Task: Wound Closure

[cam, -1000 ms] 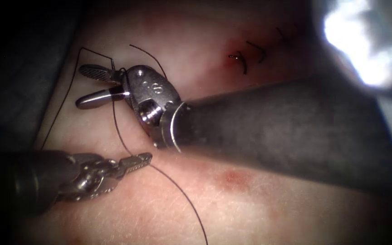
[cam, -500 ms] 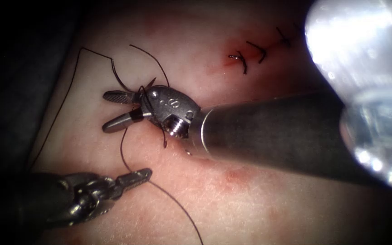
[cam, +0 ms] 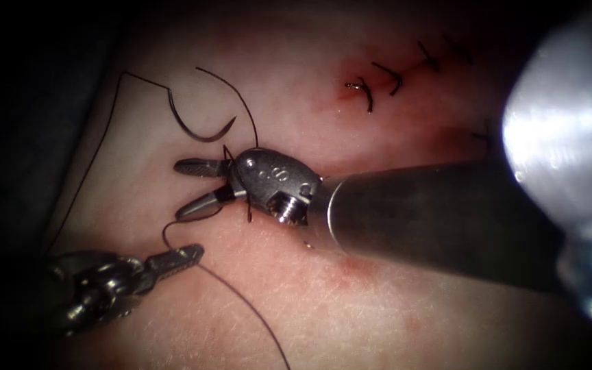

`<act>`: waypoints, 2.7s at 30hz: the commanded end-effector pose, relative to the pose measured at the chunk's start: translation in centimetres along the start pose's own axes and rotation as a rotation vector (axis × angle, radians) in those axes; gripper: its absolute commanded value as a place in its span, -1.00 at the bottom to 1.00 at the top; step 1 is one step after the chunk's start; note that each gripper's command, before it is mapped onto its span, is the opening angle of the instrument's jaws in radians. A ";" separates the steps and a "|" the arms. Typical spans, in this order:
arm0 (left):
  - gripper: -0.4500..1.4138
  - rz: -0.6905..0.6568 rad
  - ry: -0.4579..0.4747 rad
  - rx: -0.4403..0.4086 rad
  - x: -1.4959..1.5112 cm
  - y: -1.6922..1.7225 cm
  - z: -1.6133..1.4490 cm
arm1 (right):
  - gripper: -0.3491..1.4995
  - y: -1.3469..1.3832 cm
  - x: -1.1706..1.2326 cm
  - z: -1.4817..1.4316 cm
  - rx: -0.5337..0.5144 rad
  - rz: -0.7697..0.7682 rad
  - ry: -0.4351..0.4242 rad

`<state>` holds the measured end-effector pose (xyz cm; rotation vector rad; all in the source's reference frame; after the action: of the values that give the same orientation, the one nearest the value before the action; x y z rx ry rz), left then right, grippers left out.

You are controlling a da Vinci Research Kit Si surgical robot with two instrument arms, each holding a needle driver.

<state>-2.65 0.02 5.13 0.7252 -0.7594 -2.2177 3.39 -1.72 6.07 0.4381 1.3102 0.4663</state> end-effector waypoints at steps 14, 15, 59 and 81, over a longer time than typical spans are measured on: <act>-1.00 0.016 0.225 0.110 -0.86 -0.19 -0.06 | 0.54 -0.10 -0.17 -0.02 0.117 0.124 0.001; -1.00 0.014 0.264 0.134 -0.93 -0.21 -0.06 | 0.54 -0.10 -0.18 -0.02 0.123 0.128 0.002; -1.00 -0.244 0.742 0.259 -2.21 0.77 0.80 | -0.17 0.00 0.01 -0.16 0.272 0.453 0.334; -1.00 -0.316 0.781 0.245 -2.09 0.91 0.89 | -0.49 -0.11 0.14 -0.21 0.253 0.487 0.354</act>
<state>-1.54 1.27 6.87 1.7846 -0.5305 -1.8636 3.15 -1.69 5.79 0.9238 1.6141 0.8172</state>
